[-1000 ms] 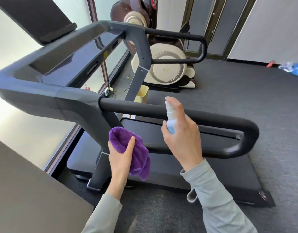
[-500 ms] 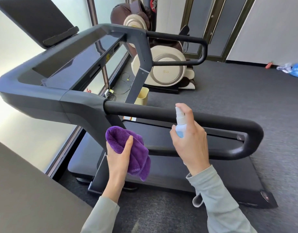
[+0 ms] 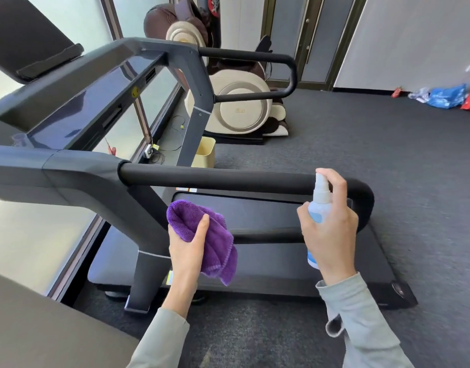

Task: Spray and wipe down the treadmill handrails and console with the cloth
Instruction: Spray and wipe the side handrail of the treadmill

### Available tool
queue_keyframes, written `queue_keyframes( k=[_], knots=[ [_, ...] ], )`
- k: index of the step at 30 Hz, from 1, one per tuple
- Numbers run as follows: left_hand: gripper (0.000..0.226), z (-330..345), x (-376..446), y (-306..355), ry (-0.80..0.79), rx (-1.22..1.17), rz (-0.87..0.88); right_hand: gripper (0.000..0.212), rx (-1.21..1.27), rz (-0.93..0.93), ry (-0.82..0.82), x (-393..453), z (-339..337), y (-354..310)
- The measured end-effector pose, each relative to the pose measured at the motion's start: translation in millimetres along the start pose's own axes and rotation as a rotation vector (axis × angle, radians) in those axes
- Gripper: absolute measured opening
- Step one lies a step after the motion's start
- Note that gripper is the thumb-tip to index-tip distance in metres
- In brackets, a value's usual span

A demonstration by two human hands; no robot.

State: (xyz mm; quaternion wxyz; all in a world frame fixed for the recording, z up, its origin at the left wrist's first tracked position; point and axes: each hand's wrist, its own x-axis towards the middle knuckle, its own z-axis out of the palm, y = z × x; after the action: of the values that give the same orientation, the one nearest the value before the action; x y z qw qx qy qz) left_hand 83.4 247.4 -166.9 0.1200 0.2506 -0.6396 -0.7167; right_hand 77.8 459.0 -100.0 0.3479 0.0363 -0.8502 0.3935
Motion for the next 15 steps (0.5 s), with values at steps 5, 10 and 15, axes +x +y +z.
queue_keyframes(
  k=[5, 10, 15],
  knots=[
    [0.069, -1, -6, -3, 0.017, 0.030, 0.002, 0.068, -0.060, -0.013, -0.072, -10, -6, 13],
    [0.071, -26, -7, -11, 0.055, 0.050, -0.001, 0.071, -0.086, -0.027, -0.249, -46, 21, 5],
    [0.050, -62, -5, -25, 0.139, 0.056, -0.036, 0.069, -0.213, 0.063, -0.558, -82, 72, -5]
  ],
)
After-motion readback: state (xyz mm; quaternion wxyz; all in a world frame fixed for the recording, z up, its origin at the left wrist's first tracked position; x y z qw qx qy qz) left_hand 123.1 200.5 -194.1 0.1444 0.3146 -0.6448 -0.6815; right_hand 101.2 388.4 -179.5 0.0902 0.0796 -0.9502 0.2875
